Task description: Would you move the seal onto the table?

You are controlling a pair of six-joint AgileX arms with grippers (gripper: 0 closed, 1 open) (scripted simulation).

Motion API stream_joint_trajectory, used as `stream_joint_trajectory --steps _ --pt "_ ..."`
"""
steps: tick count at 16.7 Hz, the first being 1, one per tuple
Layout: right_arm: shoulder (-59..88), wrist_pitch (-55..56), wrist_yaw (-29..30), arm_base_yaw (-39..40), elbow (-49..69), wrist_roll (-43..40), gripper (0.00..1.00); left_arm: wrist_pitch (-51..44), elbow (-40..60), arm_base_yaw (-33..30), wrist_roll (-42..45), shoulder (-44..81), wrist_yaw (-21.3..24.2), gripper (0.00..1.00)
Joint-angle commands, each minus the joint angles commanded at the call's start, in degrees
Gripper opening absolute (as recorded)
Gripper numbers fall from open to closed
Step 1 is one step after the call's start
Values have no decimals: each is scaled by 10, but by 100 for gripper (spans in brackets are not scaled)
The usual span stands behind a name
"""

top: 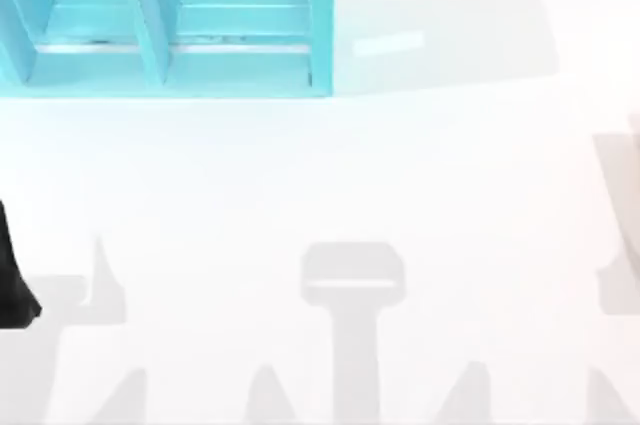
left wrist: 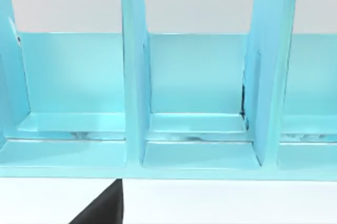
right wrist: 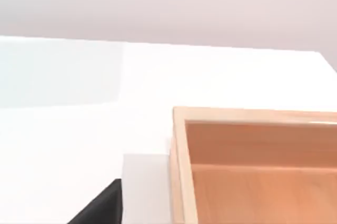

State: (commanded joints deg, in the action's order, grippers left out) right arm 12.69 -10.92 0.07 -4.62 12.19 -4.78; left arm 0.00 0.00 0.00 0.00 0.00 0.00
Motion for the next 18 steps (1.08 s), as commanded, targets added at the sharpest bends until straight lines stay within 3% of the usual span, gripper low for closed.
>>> stream_joint_trajectory --steps 11,18 --pt "579 -419 -2 -167 435 -162 100 0 0 0 0 0 0 100" --pt "808 -587 -1 -239 628 -233 100 0 0 0 0 0 0 100"
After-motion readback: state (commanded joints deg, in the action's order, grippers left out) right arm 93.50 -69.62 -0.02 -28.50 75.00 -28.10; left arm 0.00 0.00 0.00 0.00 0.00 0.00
